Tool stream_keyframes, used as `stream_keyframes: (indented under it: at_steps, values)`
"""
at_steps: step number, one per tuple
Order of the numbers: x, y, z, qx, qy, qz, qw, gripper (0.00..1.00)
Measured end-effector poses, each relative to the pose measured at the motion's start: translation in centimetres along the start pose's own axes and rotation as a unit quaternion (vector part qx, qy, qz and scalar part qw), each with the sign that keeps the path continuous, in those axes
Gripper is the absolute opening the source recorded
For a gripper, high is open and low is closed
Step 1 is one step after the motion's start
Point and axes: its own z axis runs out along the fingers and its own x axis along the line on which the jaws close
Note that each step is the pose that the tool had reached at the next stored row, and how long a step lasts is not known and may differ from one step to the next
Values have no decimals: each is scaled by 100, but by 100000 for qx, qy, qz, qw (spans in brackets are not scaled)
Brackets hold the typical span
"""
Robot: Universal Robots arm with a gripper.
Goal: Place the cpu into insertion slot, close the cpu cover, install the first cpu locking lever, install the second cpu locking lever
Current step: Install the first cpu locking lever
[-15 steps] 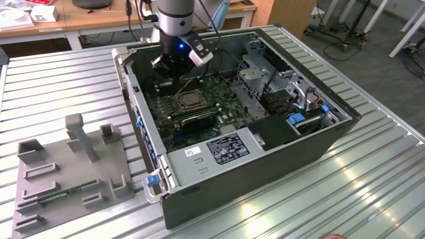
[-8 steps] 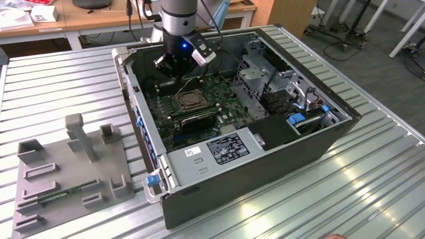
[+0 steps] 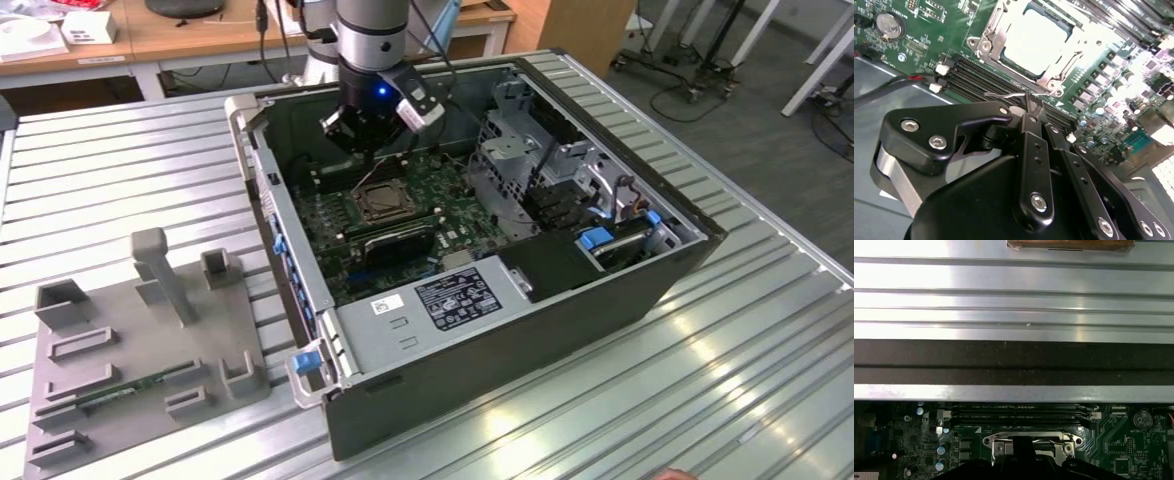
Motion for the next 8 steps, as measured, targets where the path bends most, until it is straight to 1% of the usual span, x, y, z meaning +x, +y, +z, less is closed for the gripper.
stream_keyframes:
  at_steps: [2,5,6,8]
  values:
    - [-3,8,6,-459,5,-13,99999,11]
    - [-6,12,15,-1285,8,-25,99992,11]
    - [-8,12,19,-1460,2,-24,99989,11]
    - [-12,11,35,-1670,1,-26,99986,11]
